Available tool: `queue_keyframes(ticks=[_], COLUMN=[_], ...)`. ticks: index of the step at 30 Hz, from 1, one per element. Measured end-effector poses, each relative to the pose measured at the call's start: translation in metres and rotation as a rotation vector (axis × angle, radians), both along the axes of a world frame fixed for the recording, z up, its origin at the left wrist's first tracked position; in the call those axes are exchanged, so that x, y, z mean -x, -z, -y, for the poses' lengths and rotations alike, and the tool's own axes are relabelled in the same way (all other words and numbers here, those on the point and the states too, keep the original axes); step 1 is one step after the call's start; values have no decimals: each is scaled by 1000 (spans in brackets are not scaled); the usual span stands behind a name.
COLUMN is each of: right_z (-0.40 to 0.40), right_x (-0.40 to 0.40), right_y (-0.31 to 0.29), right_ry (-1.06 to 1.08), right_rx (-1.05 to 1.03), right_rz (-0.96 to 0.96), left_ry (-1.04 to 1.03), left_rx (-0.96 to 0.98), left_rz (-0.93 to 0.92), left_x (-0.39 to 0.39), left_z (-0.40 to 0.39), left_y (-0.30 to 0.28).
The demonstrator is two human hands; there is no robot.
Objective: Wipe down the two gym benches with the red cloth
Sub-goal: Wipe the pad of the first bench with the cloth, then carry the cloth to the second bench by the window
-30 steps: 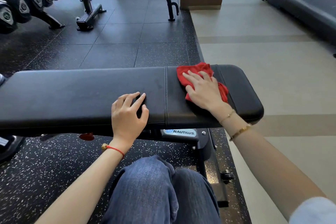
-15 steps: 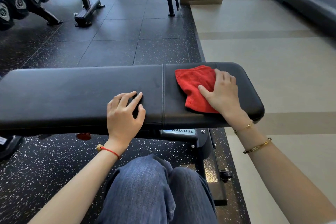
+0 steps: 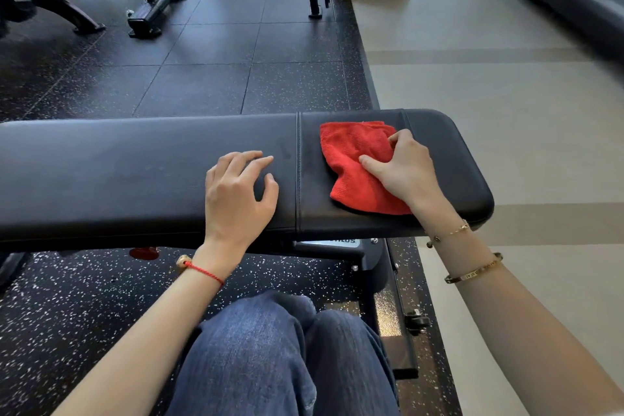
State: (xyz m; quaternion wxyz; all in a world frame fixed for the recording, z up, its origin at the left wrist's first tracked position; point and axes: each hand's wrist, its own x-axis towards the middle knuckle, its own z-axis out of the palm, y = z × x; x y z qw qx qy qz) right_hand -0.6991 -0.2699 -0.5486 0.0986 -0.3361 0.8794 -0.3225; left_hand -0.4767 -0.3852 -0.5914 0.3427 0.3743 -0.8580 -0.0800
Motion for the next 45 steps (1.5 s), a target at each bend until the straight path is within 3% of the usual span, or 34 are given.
queue_keyframes(ticks=[5, 12, 19, 25, 37, 45], right_z=[2, 13, 15, 1, -44, -70], right_x=[2, -5, -22, -46, -47, -27], right_y=[-5, -10, -61, -151, -416, -488], right_ry=[13, 37, 127, 120, 223, 374], right_rx=[99, 317, 309, 295, 354, 460], right_rz=[168, 650, 905, 960, 896, 850], left_ry=[112, 161, 150, 169, 293, 415], left_rx=[12, 19, -99, -159, -269, -235], left_rz=[19, 29, 127, 163, 174, 158], left_x=[16, 26, 15, 0, 7, 45], left_z=[-2, 8, 9, -3, -18, -13], left_y=[-6, -19, -91, -194, -453, -526])
